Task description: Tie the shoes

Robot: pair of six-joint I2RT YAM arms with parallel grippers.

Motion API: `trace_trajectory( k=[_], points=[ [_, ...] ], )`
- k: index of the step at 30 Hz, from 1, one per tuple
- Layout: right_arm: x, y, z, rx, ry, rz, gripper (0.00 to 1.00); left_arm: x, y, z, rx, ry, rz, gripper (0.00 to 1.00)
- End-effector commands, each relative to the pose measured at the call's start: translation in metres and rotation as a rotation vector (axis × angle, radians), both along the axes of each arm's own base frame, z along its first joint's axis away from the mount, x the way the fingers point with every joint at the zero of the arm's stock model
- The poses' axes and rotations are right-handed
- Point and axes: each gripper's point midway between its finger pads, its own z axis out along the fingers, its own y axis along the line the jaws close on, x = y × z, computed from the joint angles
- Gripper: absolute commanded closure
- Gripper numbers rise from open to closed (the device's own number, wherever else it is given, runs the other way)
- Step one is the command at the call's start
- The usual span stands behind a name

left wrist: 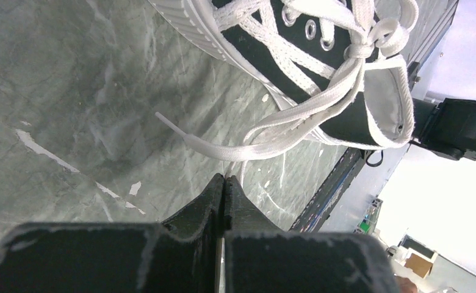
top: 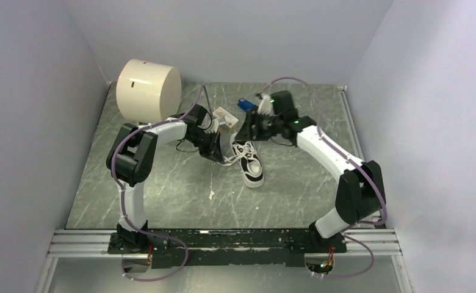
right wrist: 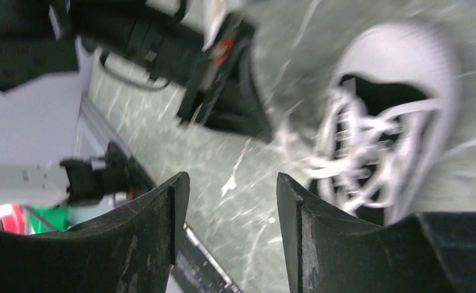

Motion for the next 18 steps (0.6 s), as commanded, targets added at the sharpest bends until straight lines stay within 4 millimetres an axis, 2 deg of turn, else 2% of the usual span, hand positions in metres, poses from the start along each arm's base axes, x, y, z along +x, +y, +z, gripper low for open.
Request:
trace_trajectory(
  k=[1, 3, 6, 8, 14, 18],
  points=[
    [0.033, -0.044, -0.017, 0.075, -0.014, -0.006, 0.42, 0.004, -0.002, 0.004, -0.016, -0.008, -0.010, 0.95],
    [0.038, -0.059, -0.025, 0.140, -0.033, 0.056, 0.42, 0.003, -0.003, 0.005, -0.021, -0.005, -0.015, 0.95],
    [0.049, -0.081, -0.044, 0.107, -0.117, 0.130, 0.41, 0.002, -0.003, 0.007, -0.025, -0.010, -0.019, 0.95],
    [0.053, -0.089, -0.059, 0.087, -0.138, 0.174, 0.42, 0.002, -0.003, 0.007, -0.026, -0.009, -0.020, 0.95],
    [0.049, -0.088, -0.097, 0.122, -0.051, 0.255, 0.47, 0.003, -0.005, 0.009, -0.036, -0.008, -0.020, 0.95],
    [0.043, -0.082, -0.102, 0.188, -0.025, 0.280, 0.47, 0.004, -0.006, 0.014, -0.044, -0.020, -0.031, 0.95]
  ],
)
